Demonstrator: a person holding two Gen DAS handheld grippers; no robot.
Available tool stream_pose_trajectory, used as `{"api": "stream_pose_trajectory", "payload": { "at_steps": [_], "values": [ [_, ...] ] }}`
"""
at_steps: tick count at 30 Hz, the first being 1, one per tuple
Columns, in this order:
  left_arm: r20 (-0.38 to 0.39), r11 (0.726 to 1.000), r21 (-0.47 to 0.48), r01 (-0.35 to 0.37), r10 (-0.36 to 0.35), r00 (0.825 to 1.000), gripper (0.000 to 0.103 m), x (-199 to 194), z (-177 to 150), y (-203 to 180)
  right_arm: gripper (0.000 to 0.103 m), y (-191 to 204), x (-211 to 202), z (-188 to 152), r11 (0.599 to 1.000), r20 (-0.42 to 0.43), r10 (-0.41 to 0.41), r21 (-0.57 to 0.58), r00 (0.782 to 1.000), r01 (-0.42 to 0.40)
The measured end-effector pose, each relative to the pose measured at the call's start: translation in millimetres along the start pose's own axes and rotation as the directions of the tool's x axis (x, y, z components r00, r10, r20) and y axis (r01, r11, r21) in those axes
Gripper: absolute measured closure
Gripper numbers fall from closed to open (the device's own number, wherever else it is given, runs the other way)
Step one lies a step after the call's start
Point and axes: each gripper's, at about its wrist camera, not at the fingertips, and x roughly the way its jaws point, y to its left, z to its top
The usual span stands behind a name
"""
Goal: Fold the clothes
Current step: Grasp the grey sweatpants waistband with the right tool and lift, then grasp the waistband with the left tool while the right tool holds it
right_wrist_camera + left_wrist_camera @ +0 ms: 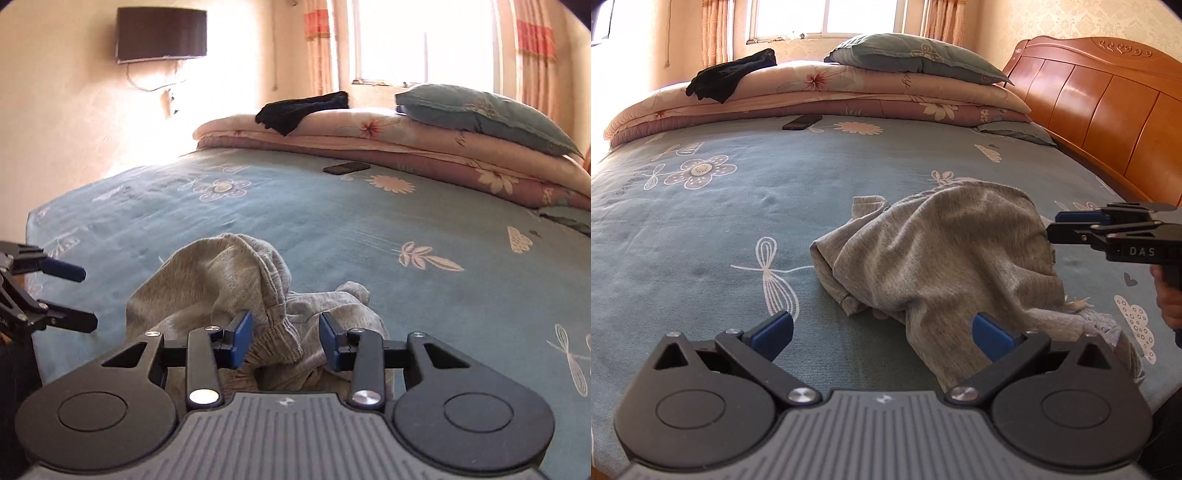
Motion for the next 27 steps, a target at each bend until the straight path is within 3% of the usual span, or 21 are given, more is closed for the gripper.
{"api": "stream_pose_trajectory", "payload": {
  "at_steps": [3,5,10,13,17,21,24,26,27],
  "values": [
    [-0.018,1.000,0.002,-0.007,0.008,1.000,0.000,4,-4,1,0.057,-1,24,7,0.995,-0.045,0.098,-0.022,0.994,-0.099],
    [-0.031,1.000,-0.008,-0.017,0.017,0.999,0.000,7,-7,4,0.052,-1,37,10,0.989,-0.075,0.145,-0.013,0.987,-0.146],
    [-0.031,0.999,-0.042,-0.018,0.017,0.999,0.000,5,-9,15,0.048,9,58,8,0.990,-0.114,0.138,0.044,0.984,-0.134],
    [-0.014,0.999,-0.047,-0.017,0.016,1.000,0.000,-3,-11,22,0.070,23,55,12,0.989,-0.135,0.137,0.082,0.981,-0.127],
    [0.010,0.998,-0.049,-0.026,0.026,1.000,0.000,-16,-13,32,0.077,61,16,27,0.997,-0.085,0.062,-0.050,0.995,-0.066],
    [0.039,1.000,0.020,-0.024,0.023,0.999,0.000,-31,-15,34,0.082,112,-31,42,0.974,-0.018,0.012,-0.228,1.000,-0.016],
    [0.086,0.993,0.112,-0.038,0.029,0.996,0.000,-47,-16,30,0.070,153,-49,36,0.938,-0.063,0.133,-0.313,0.989,-0.146],
    [0.107,0.990,0.138,-0.039,0.024,0.994,0.000,-56,-18,29,0.069,179,-57,27,0.900,-0.104,0.221,-0.361,0.970,-0.243],
    [0.110,0.990,0.139,-0.035,0.019,0.994,0.000,-60,-19,30,0.069,186,-59,22,0.889,-0.109,0.205,-0.394,0.973,-0.232]
  ]
}}
